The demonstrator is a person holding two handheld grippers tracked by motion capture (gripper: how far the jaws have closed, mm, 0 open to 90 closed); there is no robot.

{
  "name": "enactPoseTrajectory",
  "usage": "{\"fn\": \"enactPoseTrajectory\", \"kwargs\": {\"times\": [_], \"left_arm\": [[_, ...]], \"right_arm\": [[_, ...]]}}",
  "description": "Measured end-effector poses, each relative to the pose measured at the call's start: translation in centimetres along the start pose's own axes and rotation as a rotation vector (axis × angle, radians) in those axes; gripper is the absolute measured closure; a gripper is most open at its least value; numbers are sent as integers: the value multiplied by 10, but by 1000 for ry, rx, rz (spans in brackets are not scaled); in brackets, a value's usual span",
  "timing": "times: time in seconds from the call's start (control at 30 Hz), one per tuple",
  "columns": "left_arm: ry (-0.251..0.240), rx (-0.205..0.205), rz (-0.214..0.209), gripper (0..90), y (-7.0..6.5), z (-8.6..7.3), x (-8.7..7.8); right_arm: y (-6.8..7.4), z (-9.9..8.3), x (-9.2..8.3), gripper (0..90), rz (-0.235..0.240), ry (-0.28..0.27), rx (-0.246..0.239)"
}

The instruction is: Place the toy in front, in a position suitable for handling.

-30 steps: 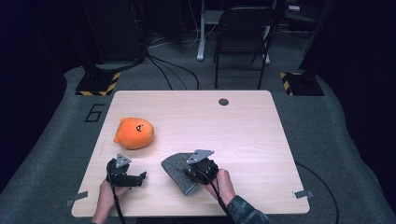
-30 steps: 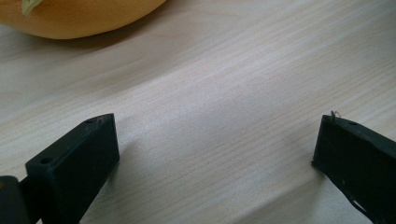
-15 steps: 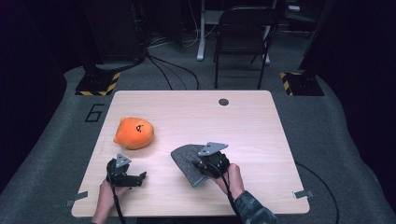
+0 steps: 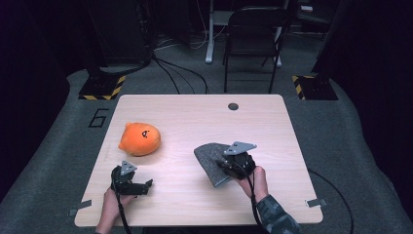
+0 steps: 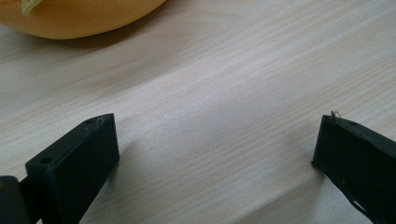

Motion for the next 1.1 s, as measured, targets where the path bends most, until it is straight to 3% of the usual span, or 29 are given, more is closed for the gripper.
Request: {"fn": "enactPoseTrajectory", "kwargs": {"times": [0.37,1.1], "left_arm": [[-5,-1,3,1,0,0,0],[0,0,0,1,0,0,0]], "right_arm": [[-36,-10,-23,737,-74,-24,67],[-108,-43,-41,726,-258,2,193]]}}
Point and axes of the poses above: each handheld gripper's, and its own axes: x roughly forward along the jaws, z roughly out of its top, y roughly to its left, the point moved 1 cm from there along x, roughly forward along the jaws, and after that the axes turned 6 degrees about x, right-handed, at the moved point
